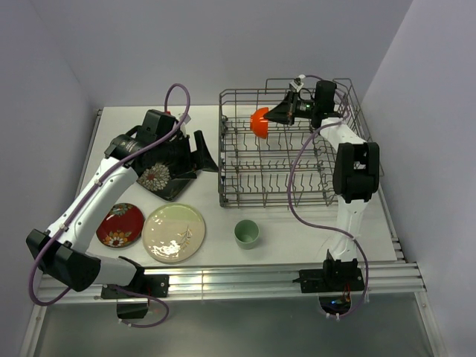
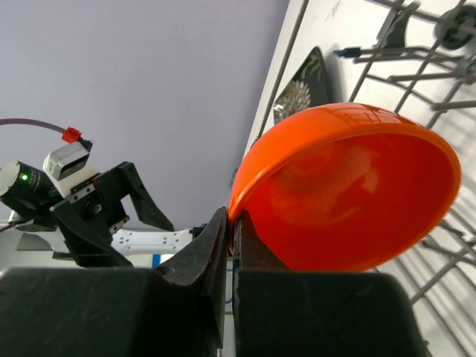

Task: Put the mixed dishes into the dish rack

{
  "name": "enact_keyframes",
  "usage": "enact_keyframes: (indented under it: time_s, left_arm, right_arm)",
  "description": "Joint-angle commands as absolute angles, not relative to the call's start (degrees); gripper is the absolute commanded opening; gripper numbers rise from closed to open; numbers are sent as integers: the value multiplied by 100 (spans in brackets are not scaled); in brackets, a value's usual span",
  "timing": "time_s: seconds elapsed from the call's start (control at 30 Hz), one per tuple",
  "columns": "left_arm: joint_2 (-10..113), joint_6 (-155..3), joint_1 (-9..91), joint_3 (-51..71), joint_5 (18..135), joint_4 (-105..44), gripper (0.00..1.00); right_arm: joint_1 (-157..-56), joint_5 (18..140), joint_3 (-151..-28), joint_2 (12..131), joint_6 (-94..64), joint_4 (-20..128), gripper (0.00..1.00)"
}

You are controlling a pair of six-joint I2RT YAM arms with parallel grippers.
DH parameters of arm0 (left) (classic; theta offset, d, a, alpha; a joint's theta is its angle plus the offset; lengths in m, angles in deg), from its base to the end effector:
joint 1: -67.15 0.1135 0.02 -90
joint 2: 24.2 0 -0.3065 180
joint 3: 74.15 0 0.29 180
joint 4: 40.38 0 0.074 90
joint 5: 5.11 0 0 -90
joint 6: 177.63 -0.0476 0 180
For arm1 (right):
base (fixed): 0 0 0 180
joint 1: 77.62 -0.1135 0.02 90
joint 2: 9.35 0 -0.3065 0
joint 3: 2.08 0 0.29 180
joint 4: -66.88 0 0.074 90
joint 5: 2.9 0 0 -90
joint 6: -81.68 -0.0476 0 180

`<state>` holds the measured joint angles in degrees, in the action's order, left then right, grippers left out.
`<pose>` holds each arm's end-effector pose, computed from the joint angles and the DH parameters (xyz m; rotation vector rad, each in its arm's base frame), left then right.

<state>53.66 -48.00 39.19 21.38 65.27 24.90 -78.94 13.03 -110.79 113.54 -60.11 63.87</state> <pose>0.2681 -0.1604 0.4134 -0.0894 2.5618 -0.9192 0.5496 0.0584 0.2741 -0.1377 2.0428 1.7974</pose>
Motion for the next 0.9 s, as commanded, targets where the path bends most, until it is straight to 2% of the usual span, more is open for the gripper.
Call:
enact_keyframes:
  time_s: [0.0, 0.23, 0.4, 0.57, 0.6, 0.67, 0.87]
  left_arm:
    - [5375, -4967, 3894, 2269, 6564, 2500, 88]
    - [5402, -4984, 3894, 2313, 6582, 2553, 88]
    - [5454, -4975, 3894, 2374, 6547, 2561, 88]
    - [5498, -4975, 3903, 2392, 6538, 2570, 88]
    - [5490, -4967, 3894, 2357, 6538, 2570, 88]
    - [5455, -4923, 3894, 2313, 6529, 2544, 88]
    - [5367, -4844, 3894, 2146, 6502, 2438, 88]
  right_arm:
    - [-7841, 1335, -11412, 11361, -5579, 6154, 0]
    - [-7806, 1713, -11517, 11580, -5359, 5821, 0]
    - [-7806, 2064, -12036, 11792, -4780, 4793, 0]
    - [-7639, 2364, -12239, 11845, -4445, 4124, 12]
    - [-7639, 2399, -12221, 11845, -4375, 4088, 12]
    - [-7613, 2390, -12177, 11845, -4356, 4062, 1]
    - [-7613, 1961, -11985, 11784, -4242, 4349, 0]
